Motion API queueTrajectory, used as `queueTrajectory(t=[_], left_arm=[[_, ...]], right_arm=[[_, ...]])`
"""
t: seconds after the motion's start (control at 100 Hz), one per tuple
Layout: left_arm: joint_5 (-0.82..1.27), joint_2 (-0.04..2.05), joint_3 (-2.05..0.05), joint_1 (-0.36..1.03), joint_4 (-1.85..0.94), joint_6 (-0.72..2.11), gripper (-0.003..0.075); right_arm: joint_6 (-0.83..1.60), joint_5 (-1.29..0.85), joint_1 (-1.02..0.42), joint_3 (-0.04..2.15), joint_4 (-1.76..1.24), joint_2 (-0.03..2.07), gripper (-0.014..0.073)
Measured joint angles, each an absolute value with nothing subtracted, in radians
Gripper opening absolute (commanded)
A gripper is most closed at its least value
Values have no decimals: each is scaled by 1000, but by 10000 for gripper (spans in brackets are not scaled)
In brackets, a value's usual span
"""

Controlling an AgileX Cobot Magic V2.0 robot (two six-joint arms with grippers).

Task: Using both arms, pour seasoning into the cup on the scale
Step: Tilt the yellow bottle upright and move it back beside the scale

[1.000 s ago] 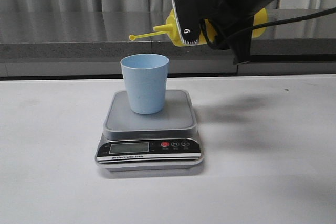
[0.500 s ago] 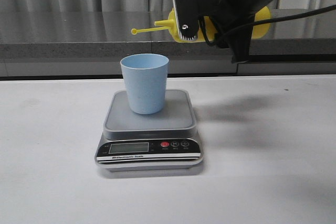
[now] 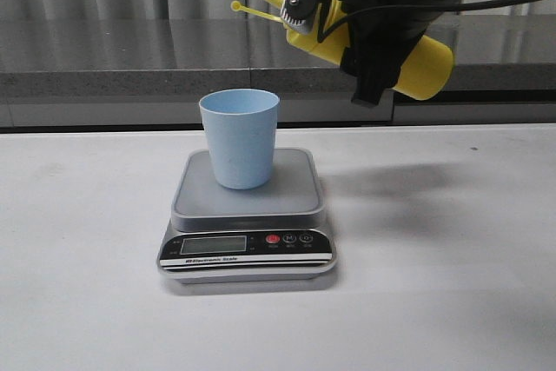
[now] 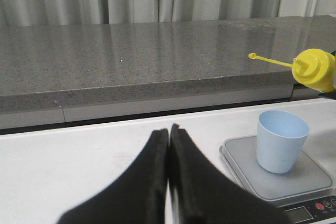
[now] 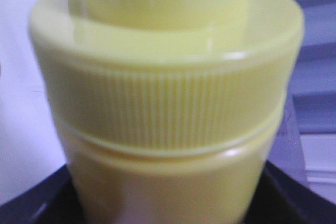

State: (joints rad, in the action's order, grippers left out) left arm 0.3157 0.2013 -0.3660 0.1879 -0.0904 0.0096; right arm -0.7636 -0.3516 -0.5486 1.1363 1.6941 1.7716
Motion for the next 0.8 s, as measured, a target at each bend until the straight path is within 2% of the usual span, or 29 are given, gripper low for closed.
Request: queueTrajectory(t=[0.2,0.51,0.8], left_arm=[[316,201,-366,188,-90,10,-18],[316,201,-366,188,-90,10,-18],[316,201,-366,188,-90,10,-18]], right_arm=[[-823,-352,-518,1136,1653,1770,223],[-1122,-388,-516,1136,1748,1739,223],[-1151,-352,-504,1136,1607,1716,223]])
